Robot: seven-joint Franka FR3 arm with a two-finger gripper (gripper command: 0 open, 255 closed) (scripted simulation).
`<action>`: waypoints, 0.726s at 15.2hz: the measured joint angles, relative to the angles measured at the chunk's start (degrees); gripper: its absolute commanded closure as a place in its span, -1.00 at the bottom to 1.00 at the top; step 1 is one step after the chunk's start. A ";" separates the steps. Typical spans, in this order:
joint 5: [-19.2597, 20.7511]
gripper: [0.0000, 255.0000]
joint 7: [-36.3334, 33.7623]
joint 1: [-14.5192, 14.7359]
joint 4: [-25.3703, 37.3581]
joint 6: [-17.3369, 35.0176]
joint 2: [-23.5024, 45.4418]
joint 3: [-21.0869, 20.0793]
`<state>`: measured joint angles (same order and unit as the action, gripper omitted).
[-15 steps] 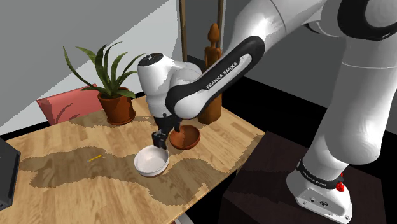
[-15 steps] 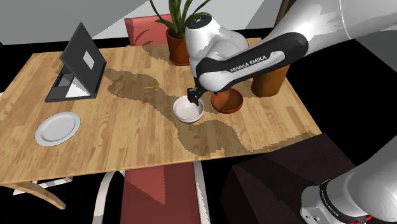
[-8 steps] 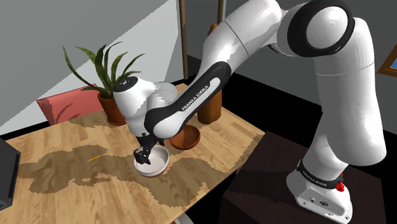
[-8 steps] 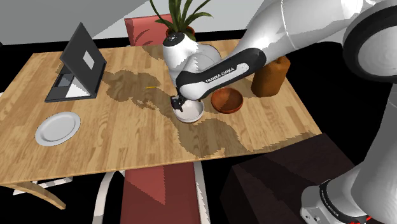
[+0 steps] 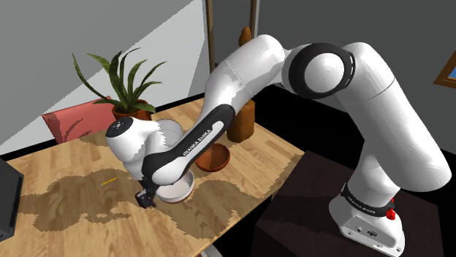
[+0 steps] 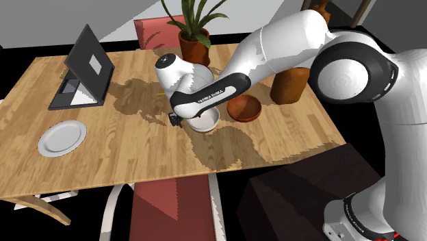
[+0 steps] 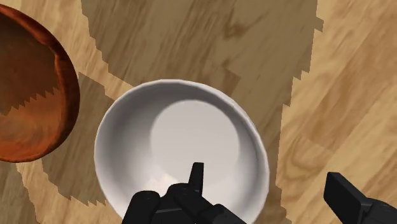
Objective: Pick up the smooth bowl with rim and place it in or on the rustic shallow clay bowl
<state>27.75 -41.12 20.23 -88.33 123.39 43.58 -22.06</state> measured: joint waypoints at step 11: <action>1.55 -1.00 -0.88 0.63 0.69 3.26 4.02 1.37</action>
<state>29.31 -42.01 20.86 -87.64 126.65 47.60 -20.69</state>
